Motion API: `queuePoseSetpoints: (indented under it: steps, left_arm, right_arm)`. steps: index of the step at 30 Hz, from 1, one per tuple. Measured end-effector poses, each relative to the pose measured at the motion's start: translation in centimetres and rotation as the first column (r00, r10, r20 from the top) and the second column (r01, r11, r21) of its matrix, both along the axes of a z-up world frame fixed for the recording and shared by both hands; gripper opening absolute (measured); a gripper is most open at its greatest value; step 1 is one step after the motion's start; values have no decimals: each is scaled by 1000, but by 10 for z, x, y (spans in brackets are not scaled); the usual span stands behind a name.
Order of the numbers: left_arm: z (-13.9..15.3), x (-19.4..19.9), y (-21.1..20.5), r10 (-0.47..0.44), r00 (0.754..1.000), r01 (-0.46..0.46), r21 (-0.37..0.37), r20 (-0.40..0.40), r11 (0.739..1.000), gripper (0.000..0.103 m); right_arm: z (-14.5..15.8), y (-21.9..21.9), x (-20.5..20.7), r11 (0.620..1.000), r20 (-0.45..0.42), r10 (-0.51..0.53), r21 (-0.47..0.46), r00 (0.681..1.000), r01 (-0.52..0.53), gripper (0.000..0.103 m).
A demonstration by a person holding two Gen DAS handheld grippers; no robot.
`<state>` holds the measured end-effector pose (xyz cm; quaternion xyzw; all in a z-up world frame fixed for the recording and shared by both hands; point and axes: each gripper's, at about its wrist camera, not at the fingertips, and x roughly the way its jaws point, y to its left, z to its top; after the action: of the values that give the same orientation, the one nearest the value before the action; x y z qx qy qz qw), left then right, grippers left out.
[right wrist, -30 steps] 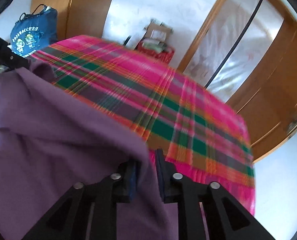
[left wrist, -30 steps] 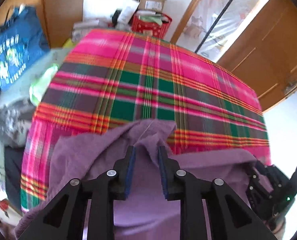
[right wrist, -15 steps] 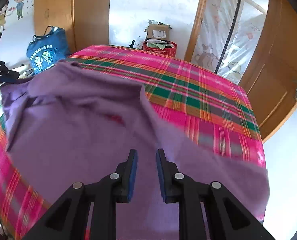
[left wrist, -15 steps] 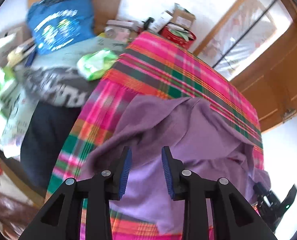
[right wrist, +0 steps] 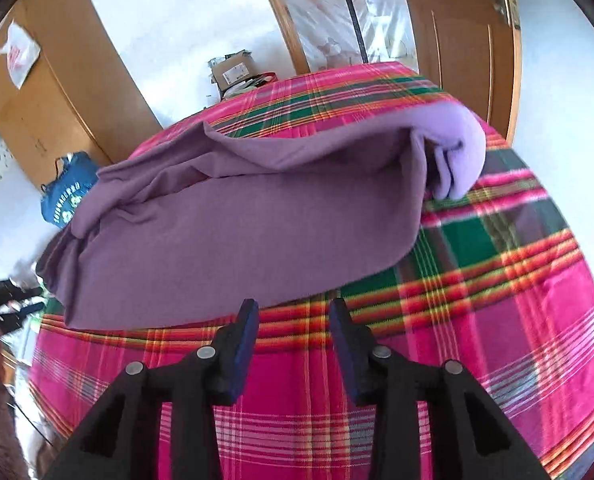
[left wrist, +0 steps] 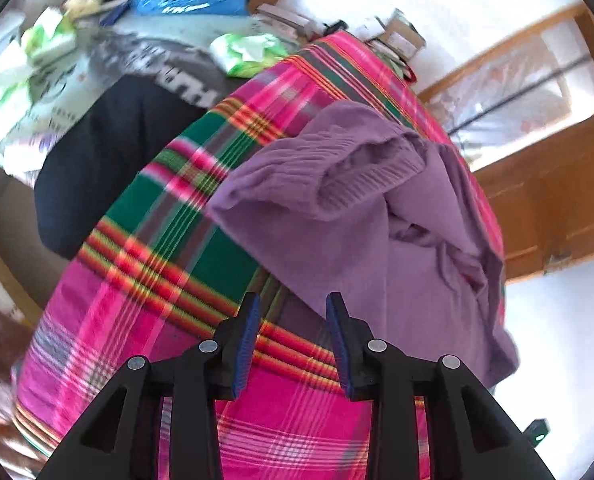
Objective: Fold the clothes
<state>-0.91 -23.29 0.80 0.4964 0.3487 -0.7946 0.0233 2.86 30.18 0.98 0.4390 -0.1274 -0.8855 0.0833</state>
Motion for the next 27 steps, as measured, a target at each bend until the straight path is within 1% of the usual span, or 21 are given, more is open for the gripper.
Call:
queuePoseSetpoints:
  steps: [2, 4, 5, 6, 9, 12, 13, 17, 20, 22, 25, 27]
  left_arm:
    - [-4, 2, -2, 12, 1000, -12, 23, -2, 1000, 35]
    - [-7, 3, -4, 19, 1000, -19, 41, 2, 999, 35]
    - [-9, 4, -5, 28, 1000, -28, 64, -2, 998, 35]
    - [-10, 4, -7, 35, 999, -34, 88, -8, 996, 35]
    - [-13, 2, -10, 63, 998, -61, 77, -20, 995, 35]
    - [-17, 0, -10, 67, 998, -65, 104, -16, 992, 35]
    - [-18, -1, -9, 63, 998, -61, 111, -18, 992, 35]
    - [-20, -7, -6, 60, 998, -55, 138, -34, 989, 35]
    - [-21, -12, -6, 72, 996, -64, 162, -43, 985, 35]
    - [-26, -15, -7, 89, 996, -83, 187, -26, 979, 35]
    - [-30, -17, -8, 98, 995, -92, 195, -23, 977, 35]
    - [-31, -17, -11, 108, 994, -101, 205, -23, 974, 36]
  right_arm:
    - [-4, 3, -4, 1000, 18, -24, -4, 1000, 24, 37]
    - [-10, 7, -11, 998, 31, -41, -56, 999, 43, 38]
    - [-13, 9, -14, 995, 40, -49, -80, 998, 52, 38]
    - [-13, 10, -16, 994, 27, -61, -89, 998, 63, 39]
    - [-16, 9, -18, 994, 4, -72, -82, 997, 72, 39]
    - [-16, 5, -21, 995, -7, -68, -74, 998, 67, 41]
    - [-16, 4, -22, 995, -10, -64, -76, 998, 63, 43]
    - [-17, 0, -25, 992, -17, -52, -117, 998, 50, 44]
    - [-18, -5, -32, 990, -24, -55, -129, 998, 51, 44]
    - [-18, -5, -33, 986, -27, -67, -158, 997, 62, 44]
    - [-19, -3, -34, 970, -34, -86, -229, 996, 76, 44]
    - [-20, -4, -35, 970, -36, -95, -228, 995, 84, 42]
